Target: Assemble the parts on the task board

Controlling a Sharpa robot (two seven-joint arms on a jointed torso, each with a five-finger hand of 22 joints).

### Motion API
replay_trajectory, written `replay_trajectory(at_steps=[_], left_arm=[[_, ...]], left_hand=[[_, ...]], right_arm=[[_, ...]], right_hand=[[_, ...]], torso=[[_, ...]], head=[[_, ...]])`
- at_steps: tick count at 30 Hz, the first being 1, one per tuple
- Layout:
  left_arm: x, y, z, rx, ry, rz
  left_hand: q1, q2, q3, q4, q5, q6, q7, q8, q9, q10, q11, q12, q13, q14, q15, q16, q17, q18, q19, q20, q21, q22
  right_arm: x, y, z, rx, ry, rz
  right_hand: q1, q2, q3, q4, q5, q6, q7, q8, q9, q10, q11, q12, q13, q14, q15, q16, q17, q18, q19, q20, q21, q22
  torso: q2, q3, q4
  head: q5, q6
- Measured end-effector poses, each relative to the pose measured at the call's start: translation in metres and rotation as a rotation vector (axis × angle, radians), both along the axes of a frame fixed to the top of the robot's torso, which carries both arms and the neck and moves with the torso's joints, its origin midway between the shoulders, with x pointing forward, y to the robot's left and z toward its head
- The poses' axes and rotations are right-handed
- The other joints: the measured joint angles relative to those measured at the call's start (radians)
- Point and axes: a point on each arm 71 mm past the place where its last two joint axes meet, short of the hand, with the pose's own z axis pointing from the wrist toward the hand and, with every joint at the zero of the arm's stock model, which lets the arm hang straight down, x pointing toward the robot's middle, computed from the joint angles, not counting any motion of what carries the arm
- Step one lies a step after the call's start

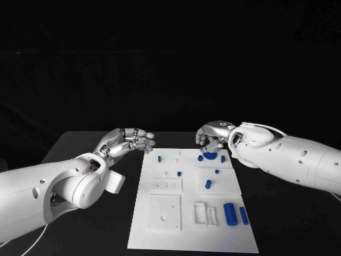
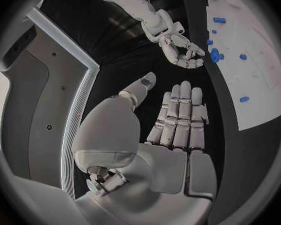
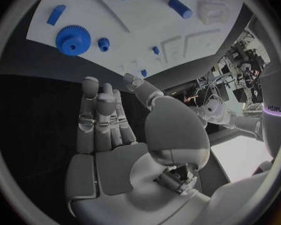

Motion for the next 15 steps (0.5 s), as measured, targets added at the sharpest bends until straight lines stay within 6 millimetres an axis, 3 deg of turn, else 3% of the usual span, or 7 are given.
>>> replay_trajectory(at_steps=[8,15], left_arm=[[0.0026,0.0019,0.0028,0.003,-0.005,0.006],[0.0050,0.0038,0.0061,0.003,-0.013,0.014]], left_hand=[[-0.007,0.001,0.000,0.000,0.000,0.000,0.000,0.000,-0.001,0.000,0.000,0.000,-0.001,0.004,-0.004,0.000,0.000,-0.004,0.000,0.000,0.000,0.001],[-0.013,0.003,0.003,-0.003,0.000,0.000,0.000,0.000,-0.002,0.000,0.000,0.000,-0.001,0.004,-0.004,0.000,0.000,-0.005,0.000,0.000,0.000,0.002]], right_arm=[[0.0018,-0.0007,-0.0011,-0.038,-0.021,-0.010],[0.0009,-0.0018,-0.0045,-0.056,-0.022,-0.011]], right_hand=[[0.002,-0.010,0.000,0.000,-0.007,0.000,0.000,-0.007,-0.002,0.000,0.000,-0.012,-0.004,-0.003,0.003,0.010,0.001,-0.003,0.009,-0.005,0.006,0.000],[0.000,-0.016,0.000,0.000,-0.007,0.000,0.000,-0.011,-0.003,0.000,0.000,-0.021,-0.006,-0.003,0.003,0.015,0.001,-0.003,0.009,-0.005,0.009,0.000]], torso=[[0.019,0.0014,0.0054],[0.033,0.0026,0.0057]], head=[[-0.008,0.006],[-0.012,0.009]])
